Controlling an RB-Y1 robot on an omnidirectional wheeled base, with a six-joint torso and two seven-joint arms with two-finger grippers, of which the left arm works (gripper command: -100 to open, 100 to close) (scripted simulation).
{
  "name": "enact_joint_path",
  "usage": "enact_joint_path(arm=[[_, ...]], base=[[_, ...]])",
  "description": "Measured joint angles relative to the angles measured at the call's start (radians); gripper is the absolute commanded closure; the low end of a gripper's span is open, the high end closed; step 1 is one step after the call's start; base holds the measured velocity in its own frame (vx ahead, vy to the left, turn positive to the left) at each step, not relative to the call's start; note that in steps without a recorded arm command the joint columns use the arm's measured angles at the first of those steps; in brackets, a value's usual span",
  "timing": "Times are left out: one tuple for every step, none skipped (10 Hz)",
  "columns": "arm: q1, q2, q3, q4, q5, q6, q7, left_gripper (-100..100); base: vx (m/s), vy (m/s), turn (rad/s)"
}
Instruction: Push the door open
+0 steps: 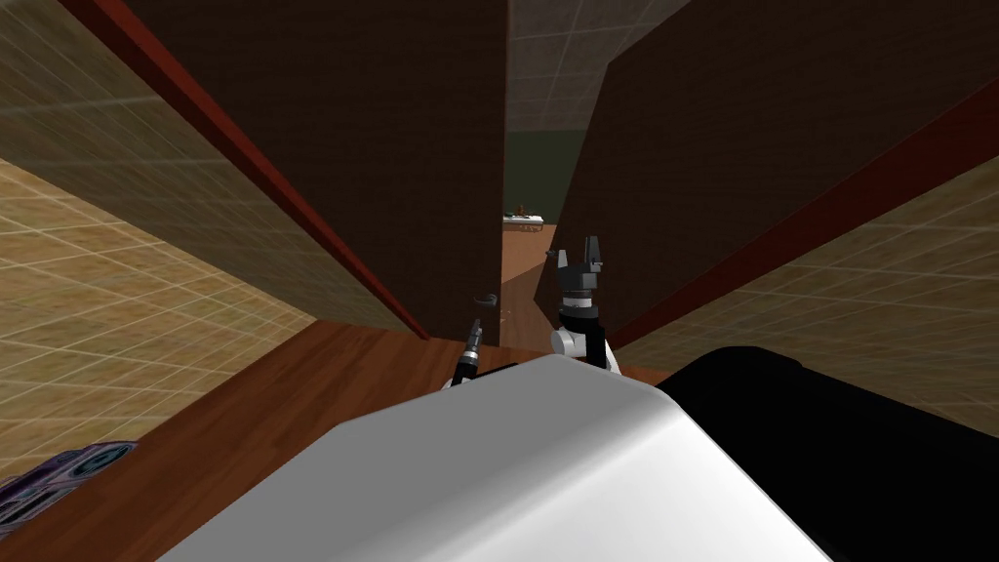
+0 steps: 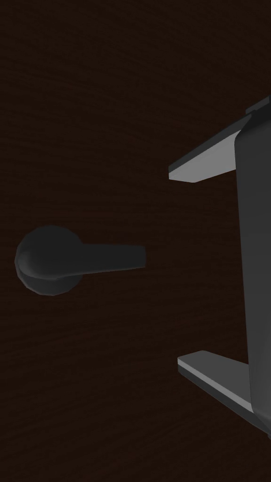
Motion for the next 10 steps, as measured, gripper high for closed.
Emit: enact_joint_path(arm=[[-0.001,0.02,0.001,0.015,-0.001,-0.011,0.004,-100],[-0.015,0.031,0.006,0.035,0.0,-0.019,0.005,-100],[-0.01,0.041,0.008,0.02,0.0,-0.012,0.004,-100],[-0.005,0.053,0.01,0.009,-0.001,-0.005,0.004,-100],[-0.009,0.059,0.013,0.012,0.0,-0.004,0.007,-100],[-0.012,0.058,0.016,0.016,-0.001,-0.006,0.009,-100],[-0.013,0.053,0.019,0.018,-0.001,-0.007,0.011,-100],[-0.015,0.044,0.022,0.019,-0.001,-0.007,0.013,-100],[-0.012,0.027,0.025,0.012,-0.001,-0.004,0.012,-100],[-0.012,0.024,0.025,0.011,-0.001,-0.003,0.012,100]], base=[[0.168,-0.078,-0.031],[0.124,-0.066,-0.001],[0.133,-0.07,-0.029],[0.176,-0.088,-0.026],[0.196,-0.064,-0.018],[0.208,-0.083,-0.031],[0.167,-0.091,-0.021],[0.164,-0.085,-0.022],[0.079,-0.039,0.001],[-0.01,0.004,0.004]])
